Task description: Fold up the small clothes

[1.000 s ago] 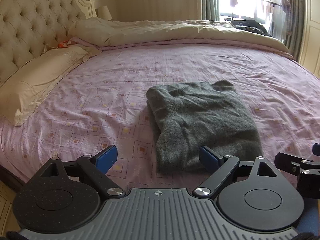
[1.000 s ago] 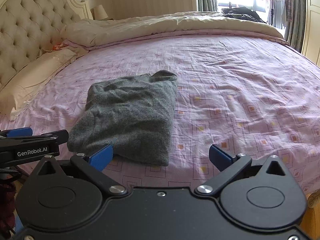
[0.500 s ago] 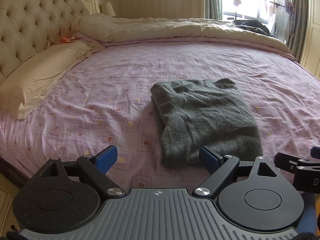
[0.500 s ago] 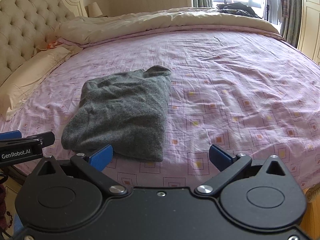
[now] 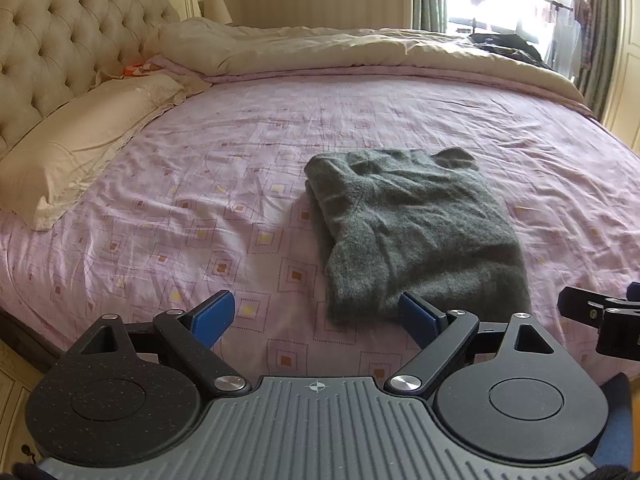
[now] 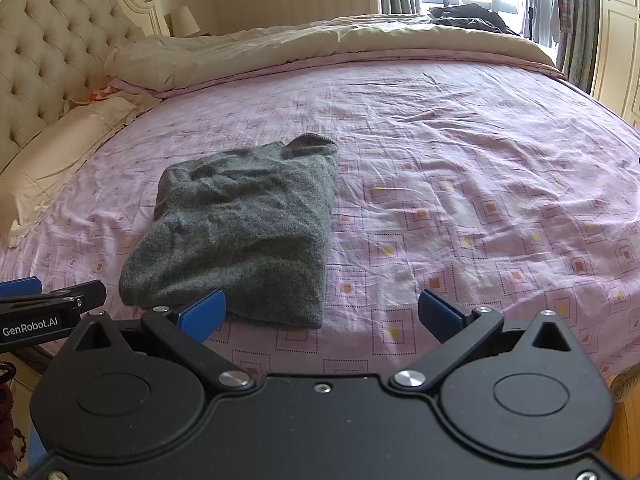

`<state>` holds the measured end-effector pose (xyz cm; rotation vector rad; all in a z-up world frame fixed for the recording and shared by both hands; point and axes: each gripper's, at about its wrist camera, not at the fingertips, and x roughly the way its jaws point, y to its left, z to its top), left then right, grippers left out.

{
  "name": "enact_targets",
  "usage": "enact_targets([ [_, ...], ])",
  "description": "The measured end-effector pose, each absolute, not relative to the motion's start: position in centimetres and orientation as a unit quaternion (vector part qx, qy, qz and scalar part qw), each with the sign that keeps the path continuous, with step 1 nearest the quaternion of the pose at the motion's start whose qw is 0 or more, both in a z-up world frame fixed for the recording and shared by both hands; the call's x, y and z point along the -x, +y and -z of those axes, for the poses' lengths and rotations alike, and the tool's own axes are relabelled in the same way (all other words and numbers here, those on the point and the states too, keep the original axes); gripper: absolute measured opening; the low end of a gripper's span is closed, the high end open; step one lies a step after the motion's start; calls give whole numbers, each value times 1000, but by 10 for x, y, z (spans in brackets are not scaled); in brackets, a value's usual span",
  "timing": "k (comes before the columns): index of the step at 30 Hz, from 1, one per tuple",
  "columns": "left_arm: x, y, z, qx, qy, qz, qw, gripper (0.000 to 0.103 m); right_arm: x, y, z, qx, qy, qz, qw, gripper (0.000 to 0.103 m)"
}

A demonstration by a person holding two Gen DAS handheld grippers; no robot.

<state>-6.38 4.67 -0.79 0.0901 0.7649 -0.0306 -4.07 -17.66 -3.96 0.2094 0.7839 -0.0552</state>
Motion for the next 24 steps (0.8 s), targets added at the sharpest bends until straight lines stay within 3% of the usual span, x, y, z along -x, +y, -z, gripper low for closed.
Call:
enact_targets([
  [24, 60, 46, 7, -41, 377, 20, 925, 89, 32, -178, 38, -103, 384, 24, 917, 102],
])
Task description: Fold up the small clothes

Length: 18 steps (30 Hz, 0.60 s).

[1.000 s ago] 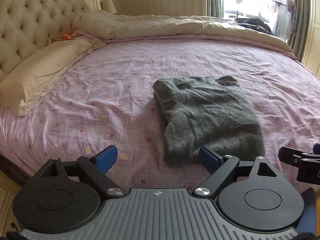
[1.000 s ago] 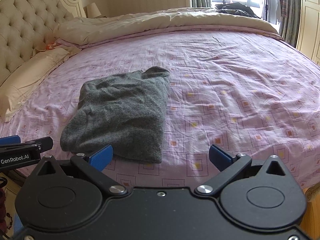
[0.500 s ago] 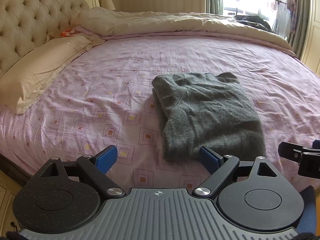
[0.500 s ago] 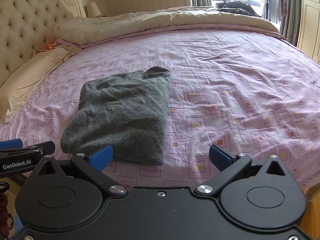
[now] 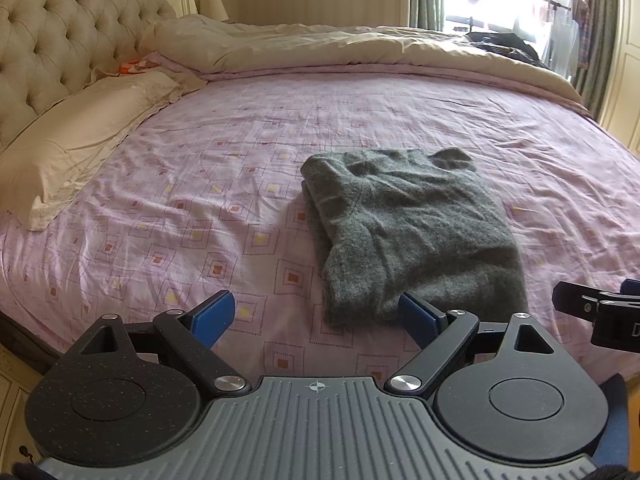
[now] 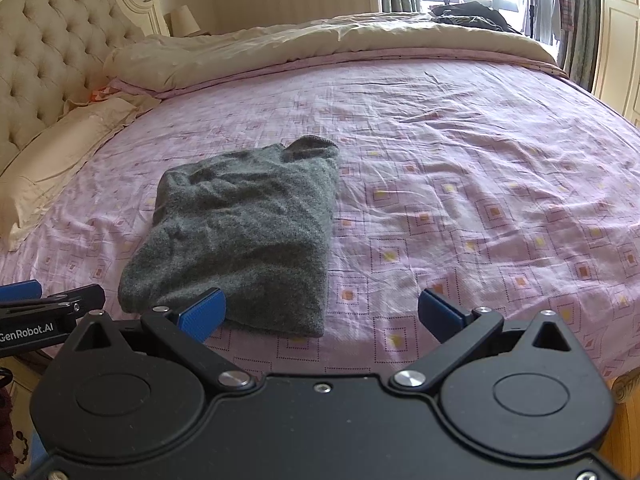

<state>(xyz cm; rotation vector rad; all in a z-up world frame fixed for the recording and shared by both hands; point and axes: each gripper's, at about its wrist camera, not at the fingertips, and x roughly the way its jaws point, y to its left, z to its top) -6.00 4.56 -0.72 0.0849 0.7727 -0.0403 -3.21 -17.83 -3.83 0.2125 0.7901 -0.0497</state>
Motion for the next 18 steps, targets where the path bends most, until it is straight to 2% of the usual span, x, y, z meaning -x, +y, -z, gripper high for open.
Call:
enact_targets([
  [18, 58, 44, 9, -42, 383, 24, 923, 89, 30, -180, 43, -113, 388, 26, 914, 102],
])
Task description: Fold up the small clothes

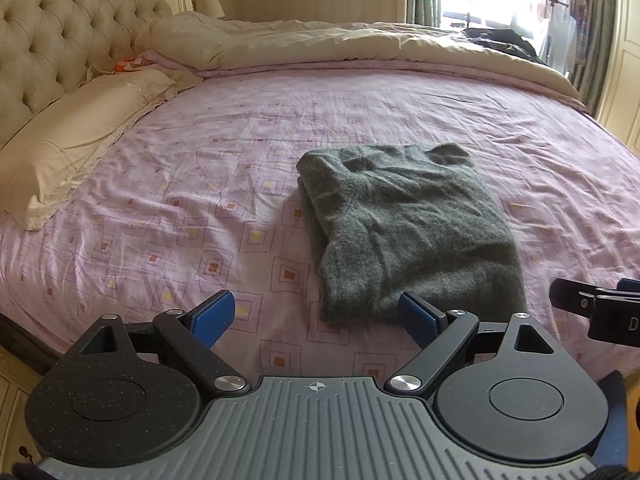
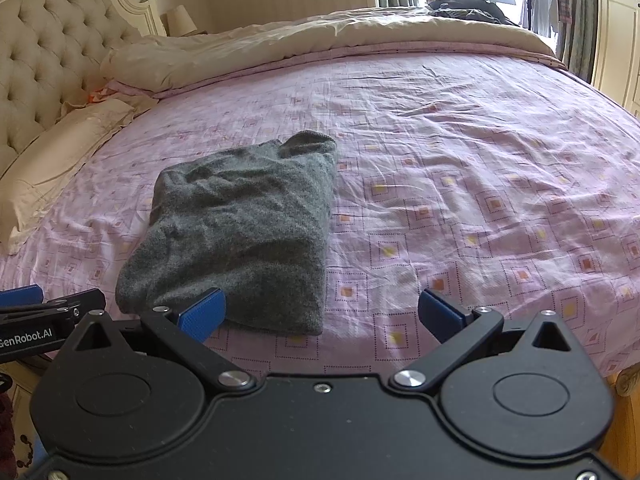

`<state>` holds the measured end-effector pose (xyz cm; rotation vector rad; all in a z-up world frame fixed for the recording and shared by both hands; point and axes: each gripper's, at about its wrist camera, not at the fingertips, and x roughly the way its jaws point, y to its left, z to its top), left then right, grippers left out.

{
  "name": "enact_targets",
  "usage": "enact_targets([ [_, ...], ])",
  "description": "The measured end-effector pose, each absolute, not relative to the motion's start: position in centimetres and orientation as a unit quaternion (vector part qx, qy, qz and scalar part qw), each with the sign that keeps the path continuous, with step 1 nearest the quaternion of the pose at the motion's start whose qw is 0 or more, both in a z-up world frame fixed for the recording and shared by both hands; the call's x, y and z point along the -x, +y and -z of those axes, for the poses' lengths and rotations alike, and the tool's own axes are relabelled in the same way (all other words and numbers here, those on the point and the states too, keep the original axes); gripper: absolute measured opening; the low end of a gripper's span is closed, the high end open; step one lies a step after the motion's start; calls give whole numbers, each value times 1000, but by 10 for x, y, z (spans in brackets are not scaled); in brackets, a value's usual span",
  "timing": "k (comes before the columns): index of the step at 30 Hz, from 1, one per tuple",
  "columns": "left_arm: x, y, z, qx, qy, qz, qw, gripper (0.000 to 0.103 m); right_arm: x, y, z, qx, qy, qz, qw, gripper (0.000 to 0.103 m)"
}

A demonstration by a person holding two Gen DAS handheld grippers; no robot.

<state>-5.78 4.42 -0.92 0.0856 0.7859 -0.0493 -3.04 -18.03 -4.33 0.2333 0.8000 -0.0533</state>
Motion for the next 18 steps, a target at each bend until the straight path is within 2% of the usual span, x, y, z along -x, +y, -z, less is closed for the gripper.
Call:
enact_targets([
  [18, 56, 45, 11, -39, 387, 25, 921, 89, 28, -179, 45, -115, 390, 25, 913, 102],
])
